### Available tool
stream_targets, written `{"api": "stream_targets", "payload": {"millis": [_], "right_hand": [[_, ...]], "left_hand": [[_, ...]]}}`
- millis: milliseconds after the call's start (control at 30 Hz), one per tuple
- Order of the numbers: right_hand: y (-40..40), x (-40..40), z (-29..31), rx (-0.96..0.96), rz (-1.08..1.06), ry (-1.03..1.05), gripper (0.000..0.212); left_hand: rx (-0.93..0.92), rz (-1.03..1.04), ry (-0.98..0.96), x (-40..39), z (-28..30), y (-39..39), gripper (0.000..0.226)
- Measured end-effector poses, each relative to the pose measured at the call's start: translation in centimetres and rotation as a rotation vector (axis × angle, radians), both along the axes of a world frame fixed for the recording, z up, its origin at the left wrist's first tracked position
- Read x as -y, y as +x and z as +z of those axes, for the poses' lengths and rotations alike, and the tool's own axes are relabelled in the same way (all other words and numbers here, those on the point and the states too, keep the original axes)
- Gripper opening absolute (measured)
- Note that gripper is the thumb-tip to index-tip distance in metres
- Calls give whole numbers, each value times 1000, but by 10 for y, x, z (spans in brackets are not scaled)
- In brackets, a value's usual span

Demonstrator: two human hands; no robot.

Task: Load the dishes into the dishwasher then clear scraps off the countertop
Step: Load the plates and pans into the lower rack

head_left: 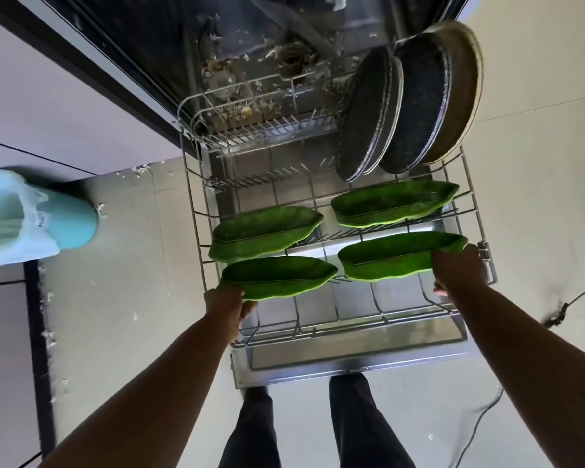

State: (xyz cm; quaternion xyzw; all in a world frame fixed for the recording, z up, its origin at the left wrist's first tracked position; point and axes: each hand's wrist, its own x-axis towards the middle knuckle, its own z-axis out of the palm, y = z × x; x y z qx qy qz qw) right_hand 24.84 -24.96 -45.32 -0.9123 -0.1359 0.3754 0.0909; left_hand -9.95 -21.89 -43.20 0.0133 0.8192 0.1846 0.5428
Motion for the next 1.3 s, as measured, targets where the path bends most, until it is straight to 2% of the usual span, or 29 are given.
{"api": "stream_targets", "payload": {"millis": [67,167,333,400,467,533,667,800,867,933,1067,1167,1300], "right_hand": [[-7,5,7,21,13,-24,59],[-19,18,21,89,105,-4,63],[-46,50,49,183,325,44,62],[-60,63,63,191,408,11,60],[-78,76,83,194,491,-3,61],[-95,88,101,204,584,-18,61],[-137,98,162,219,774,-1,61],[-184,101,227,262,980,23,63],[-207,104,252,324,1042,56,62],[-229,108,274,355,1065,132,62],[-271,105,332,381,1106,260,66],[-297,102,368,463,1135,349,66],[-324,108,393,516,1215,372,78]], "left_hand": [[10,-79,-64,3,-1,-2,36],[15,-202,-139,10,9,-1,31],[20,-341,-86,20,35,-14,48],[67,-442,-50,23,52,-20,42],[80,-640,10,28,75,-28,33],[26,-967,98,35,96,-37,30],[-97,-1440,235,51,154,-61,42],[-208,-1655,302,65,213,-79,51],[-239,-1742,361,68,244,-82,69],[-263,-1804,438,74,276,-87,79],[-388,-1847,663,76,320,-102,68],[-479,-1786,811,80,346,-120,59],[-614,-1701,845,97,358,-148,71]]}}
